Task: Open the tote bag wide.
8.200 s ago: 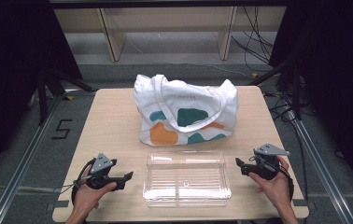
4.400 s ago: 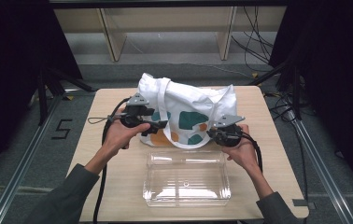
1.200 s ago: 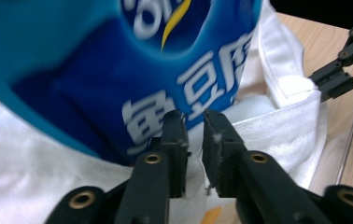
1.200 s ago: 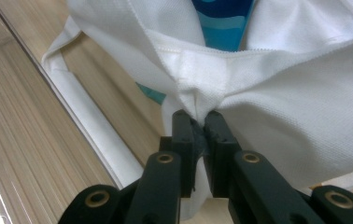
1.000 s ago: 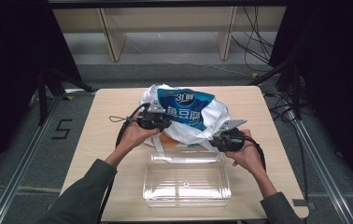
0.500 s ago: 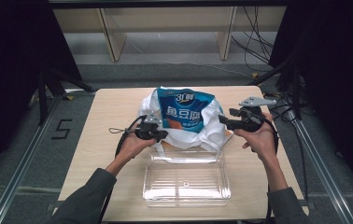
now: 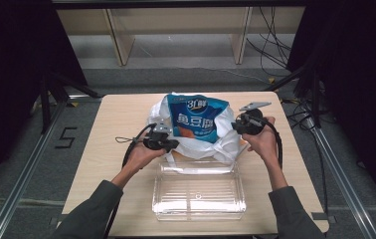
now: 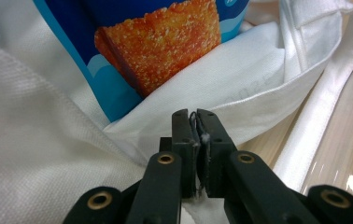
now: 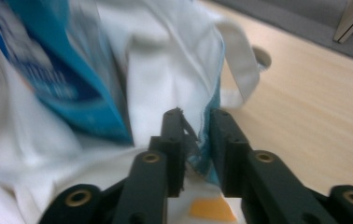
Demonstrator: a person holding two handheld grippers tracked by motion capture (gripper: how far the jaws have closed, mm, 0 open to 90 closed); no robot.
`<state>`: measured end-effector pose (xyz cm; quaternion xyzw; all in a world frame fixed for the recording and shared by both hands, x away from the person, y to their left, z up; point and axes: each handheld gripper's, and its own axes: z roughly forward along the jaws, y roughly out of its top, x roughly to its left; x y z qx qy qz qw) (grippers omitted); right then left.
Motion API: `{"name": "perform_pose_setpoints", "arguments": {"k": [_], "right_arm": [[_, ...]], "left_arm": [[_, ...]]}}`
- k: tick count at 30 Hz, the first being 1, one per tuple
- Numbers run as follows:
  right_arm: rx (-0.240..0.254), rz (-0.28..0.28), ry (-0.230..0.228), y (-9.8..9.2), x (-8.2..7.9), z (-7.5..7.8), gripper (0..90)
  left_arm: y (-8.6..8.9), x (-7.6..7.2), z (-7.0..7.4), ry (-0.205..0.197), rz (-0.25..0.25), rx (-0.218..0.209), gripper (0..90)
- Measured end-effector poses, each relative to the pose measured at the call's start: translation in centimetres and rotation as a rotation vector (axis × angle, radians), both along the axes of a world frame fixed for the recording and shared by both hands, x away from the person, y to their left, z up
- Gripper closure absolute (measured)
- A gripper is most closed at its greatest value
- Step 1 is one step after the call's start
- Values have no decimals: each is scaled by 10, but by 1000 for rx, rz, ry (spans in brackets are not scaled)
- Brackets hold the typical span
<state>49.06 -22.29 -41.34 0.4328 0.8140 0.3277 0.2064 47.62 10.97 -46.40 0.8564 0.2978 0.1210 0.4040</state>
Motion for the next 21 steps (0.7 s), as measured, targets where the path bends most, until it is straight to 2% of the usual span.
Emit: {"name": "perform_pose_setpoints", "arguments": {"k": [3,4,5,6,7,10,11,12,14,15,16,18,21], "right_arm": [[-34,22,53,-9,2,-21,823],[-25,13,93,-10,3,-29,826],[8,-7,113,-10,5,-41,827],[-1,9,119,-12,10,-49,828],[28,-6,108,-11,12,-56,828],[17,7,125,-13,14,-54,828],[32,-4,128,-12,12,-53,826],[33,-4,121,-11,12,-53,824],[18,0,120,-12,12,-50,820],[14,4,111,-12,12,-49,818],[40,-11,97,-11,12,-50,816],[29,1,97,-12,12,-49,814],[34,-5,96,-11,12,-49,809]], "left_arm": [[0,2,-3,7,4,2,863],[0,2,-4,11,3,0,864],[0,2,-4,11,3,-3,863],[0,1,-4,12,3,-4,863],[0,1,-4,11,2,-4,862],[2,1,-1,23,4,-30,839],[2,0,1,25,12,-61,811],[3,-1,6,24,16,-87,786],[7,-3,19,-11,4,-96,697],[9,-4,27,-24,22,-116,662],[11,-5,35,-34,27,-130,640],[18,-3,53,-65,45,-154,642],[29,8,76,-100,99,-193,661]]}}
